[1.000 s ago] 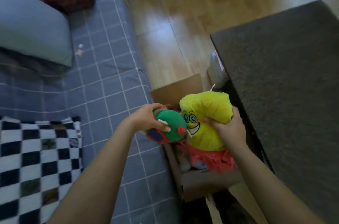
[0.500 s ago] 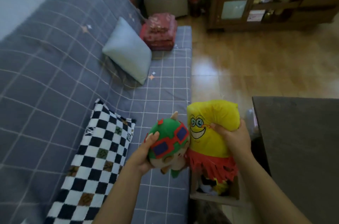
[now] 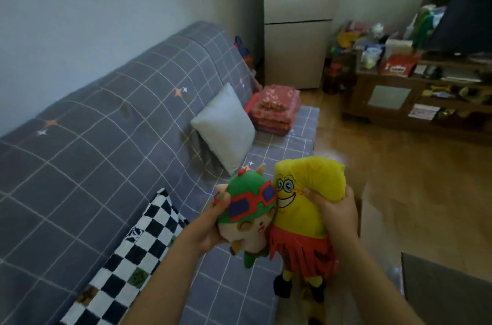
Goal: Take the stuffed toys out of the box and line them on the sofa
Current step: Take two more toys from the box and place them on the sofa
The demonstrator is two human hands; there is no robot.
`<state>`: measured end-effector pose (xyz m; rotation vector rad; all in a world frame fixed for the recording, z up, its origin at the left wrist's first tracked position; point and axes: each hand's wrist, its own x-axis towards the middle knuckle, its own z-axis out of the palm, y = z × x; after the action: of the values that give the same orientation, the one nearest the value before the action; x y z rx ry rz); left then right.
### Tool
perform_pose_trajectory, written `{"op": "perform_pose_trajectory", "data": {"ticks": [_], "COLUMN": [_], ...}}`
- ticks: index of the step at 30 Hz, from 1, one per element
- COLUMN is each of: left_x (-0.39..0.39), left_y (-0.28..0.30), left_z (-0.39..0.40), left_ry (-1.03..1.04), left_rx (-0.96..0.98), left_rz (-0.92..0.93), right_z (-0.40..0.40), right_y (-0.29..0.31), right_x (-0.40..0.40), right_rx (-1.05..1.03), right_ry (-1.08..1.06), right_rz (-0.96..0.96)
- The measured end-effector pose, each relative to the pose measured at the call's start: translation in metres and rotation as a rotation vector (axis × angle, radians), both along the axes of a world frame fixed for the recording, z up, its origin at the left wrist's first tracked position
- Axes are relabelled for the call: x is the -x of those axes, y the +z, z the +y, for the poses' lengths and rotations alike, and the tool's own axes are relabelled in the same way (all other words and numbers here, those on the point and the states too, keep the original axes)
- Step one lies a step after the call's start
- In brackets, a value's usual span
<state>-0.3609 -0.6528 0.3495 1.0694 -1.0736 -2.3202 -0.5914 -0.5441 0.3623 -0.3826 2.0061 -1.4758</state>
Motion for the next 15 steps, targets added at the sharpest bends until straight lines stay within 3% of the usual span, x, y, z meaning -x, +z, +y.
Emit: {"op": "perform_pose_trajectory", "data": {"ticks": [8,15], "left_x": [0.074,0.062], "left_y": [0.006,0.031], "left_z": [-0.069,-0.095], "left_ry": [0.411,0.943], "left_rx": [0.171,0.137], "left_rz": [-0.132,-0.223], "right_z": [-0.134,-0.220], "right_y": [0.033,0.046], "right_x": [0.086,0.073], "right_rx": [0.014,0.117], "right_ry": [0.262,0.509], "right_rz": [-0.020,-0.130]}}
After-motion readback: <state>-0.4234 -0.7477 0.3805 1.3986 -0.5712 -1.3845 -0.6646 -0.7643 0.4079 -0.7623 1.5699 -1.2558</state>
